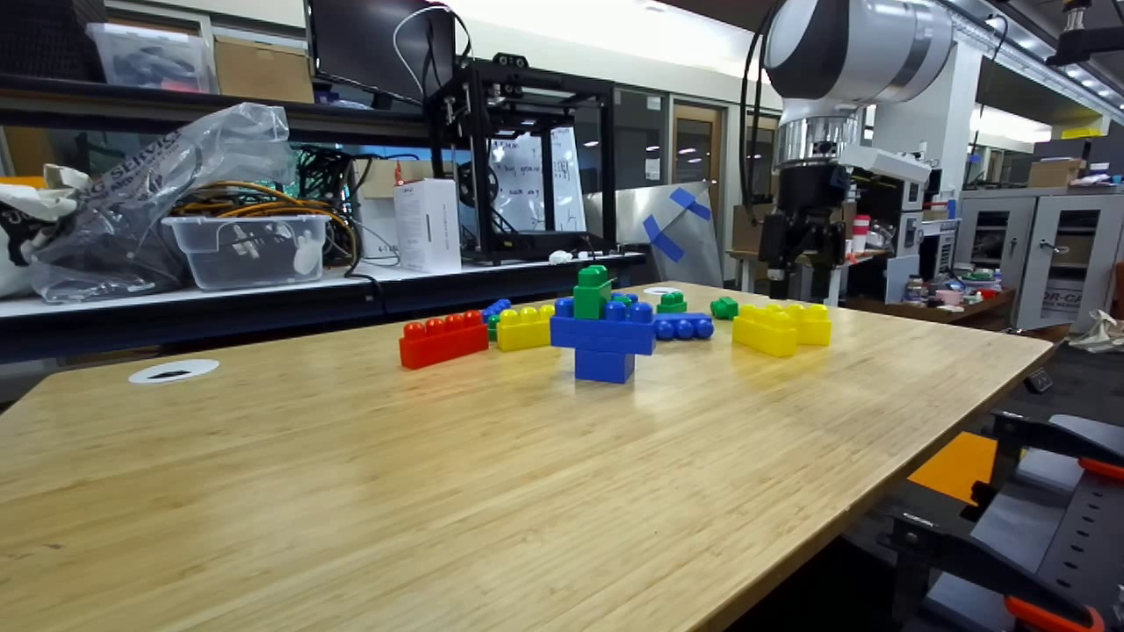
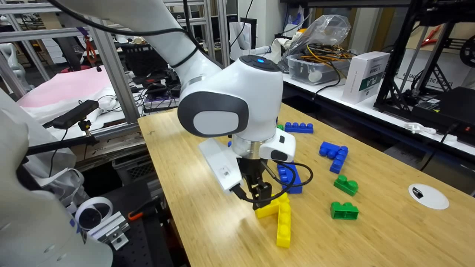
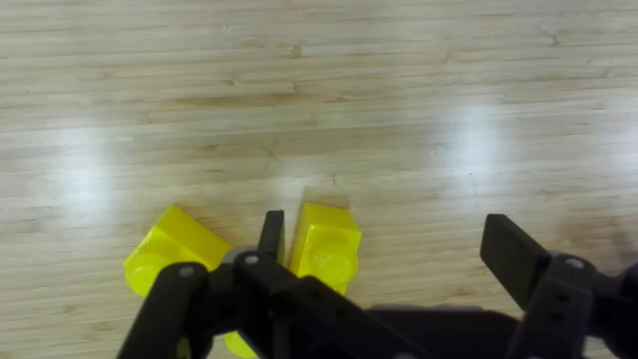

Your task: Attach the three piece Lego to the stack of Lego's

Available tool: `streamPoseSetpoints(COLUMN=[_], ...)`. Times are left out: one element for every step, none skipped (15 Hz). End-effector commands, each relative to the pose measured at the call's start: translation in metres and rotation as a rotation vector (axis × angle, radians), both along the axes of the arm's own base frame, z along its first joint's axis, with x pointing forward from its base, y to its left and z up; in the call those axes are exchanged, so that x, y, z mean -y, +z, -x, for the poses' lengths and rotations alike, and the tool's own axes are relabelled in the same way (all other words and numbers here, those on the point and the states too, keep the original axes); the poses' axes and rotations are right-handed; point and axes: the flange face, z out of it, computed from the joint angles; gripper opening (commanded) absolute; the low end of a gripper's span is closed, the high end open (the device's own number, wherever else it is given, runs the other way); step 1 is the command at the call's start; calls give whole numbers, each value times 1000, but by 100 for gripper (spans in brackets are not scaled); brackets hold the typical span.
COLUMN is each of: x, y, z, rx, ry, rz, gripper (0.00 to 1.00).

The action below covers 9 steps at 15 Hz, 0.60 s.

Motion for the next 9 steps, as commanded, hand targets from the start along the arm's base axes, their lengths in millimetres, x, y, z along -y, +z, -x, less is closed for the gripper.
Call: streamPoseSetpoints(x=[8,9,11,13,14,9,11,11,11], y=[-11,-14,-16,-18,-18,-13,-14,-15,-16], z=[-9,-12,-16,-19,-22,-15,-18,-19,-20], rx=[10,13,16,13,6,4,4,3,2], ry=[7,-1,-10,-23,-29,-29,-34,-35,-36], rz=[-7,-7,-12,-16,-24,-7,-7,-7,-8], gripper=[100,100,100,100,100,100,100,100,100])
